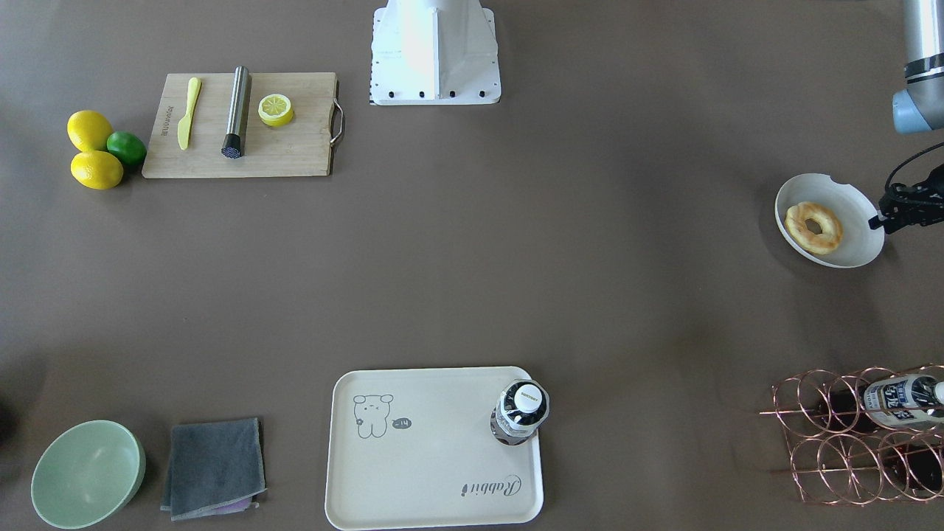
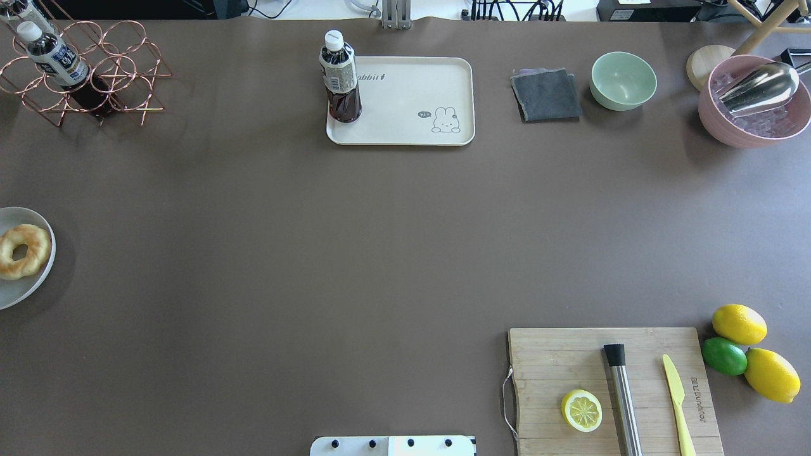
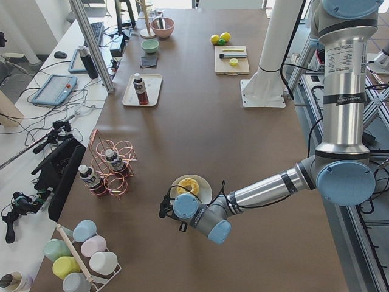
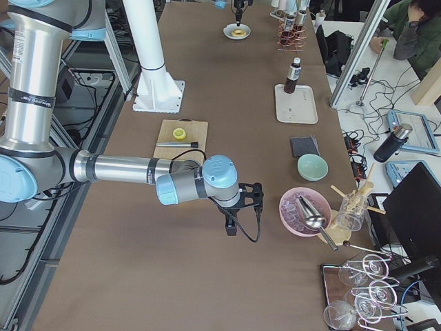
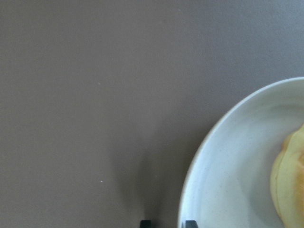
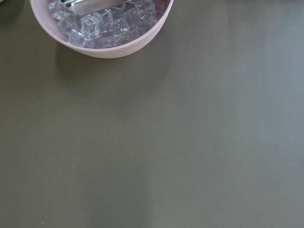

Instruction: Place donut on tray

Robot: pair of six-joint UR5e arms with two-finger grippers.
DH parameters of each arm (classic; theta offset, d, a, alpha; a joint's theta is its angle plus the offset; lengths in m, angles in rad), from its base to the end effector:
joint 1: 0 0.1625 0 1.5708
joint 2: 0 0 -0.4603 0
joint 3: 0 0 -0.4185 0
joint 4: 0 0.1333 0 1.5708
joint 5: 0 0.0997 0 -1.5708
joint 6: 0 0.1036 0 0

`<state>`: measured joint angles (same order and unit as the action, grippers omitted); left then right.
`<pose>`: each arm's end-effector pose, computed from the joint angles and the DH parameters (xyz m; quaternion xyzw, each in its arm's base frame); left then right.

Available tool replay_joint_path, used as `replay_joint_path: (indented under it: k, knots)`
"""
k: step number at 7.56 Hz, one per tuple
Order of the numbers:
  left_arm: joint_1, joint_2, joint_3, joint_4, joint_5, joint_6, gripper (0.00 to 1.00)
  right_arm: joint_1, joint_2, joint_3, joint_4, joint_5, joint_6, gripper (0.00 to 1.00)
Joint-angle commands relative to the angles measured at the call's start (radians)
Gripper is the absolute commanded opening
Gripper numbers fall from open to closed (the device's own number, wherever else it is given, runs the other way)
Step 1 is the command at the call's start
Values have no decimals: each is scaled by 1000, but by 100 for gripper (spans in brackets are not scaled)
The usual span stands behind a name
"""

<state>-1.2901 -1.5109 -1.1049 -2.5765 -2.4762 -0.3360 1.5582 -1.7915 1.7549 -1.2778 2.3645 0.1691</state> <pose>0.0755 -0.4490 0.8427 0.0747 0.4697 0.0798 0.8760 0.0540 -0.4330 0.6719 0.0826 -0.3925 0.0222 0.9158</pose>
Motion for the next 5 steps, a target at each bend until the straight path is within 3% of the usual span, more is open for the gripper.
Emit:
replay_joint_path:
  k: [1, 3, 5]
  knots:
    - [0, 3, 2, -11, -64, 0, 0, 0, 0, 1, 0, -1, -2, 100]
    - [-9, 9, -29, -27, -134, -12, 0, 0, 0, 1, 0, 1, -3, 100]
    - [-52, 14, -157, -16, -214, -170, 0, 0, 7, 12, 0, 12, 21, 100]
